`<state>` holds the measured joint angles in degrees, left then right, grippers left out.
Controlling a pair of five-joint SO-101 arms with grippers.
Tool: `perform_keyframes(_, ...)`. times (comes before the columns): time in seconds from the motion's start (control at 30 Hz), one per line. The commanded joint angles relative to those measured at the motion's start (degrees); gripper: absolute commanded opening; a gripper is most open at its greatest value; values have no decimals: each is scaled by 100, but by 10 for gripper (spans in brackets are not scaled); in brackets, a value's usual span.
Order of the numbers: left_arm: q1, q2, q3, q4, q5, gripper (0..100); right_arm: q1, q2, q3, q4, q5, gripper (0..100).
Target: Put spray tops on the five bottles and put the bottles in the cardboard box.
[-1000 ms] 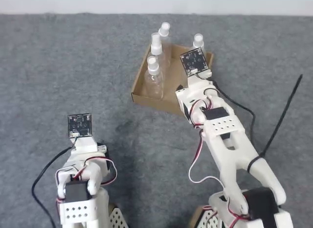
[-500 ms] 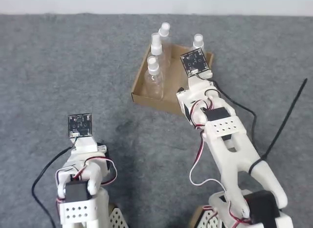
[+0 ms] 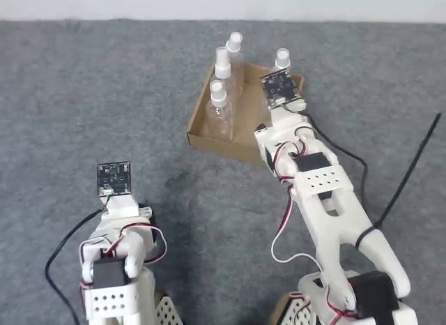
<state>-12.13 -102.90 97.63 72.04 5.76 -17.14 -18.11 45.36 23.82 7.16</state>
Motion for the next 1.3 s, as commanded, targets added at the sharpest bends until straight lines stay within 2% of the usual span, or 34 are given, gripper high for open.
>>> perform_keyframes(0.0,0,-132,-110,35,-35,12,75,-400,-79,31,-62,162)
perform_keyframes(0.27,0,-132,-110,35,-35,12,75,-400,-79,31,-35,161)
perform_keyframes(0.43,0,-132,-110,35,-35,12,75,-400,-79,31,-26,103)
perform_keyframes(0.63,0,-132,-110,35,-35,12,84,-462,-88,40,-18,91)
perform_keyframes(1.03,0,-132,-110,35,-35,12,92,-1974,264,901,-26,86)
perform_keyframes(1.17,0,-132,-110,35,-35,12,92,-2387,360,919,-9,33)
perform_keyframes(1.27,0,-132,-110,35,-35,12,127,-2598,369,1042,-9,30)
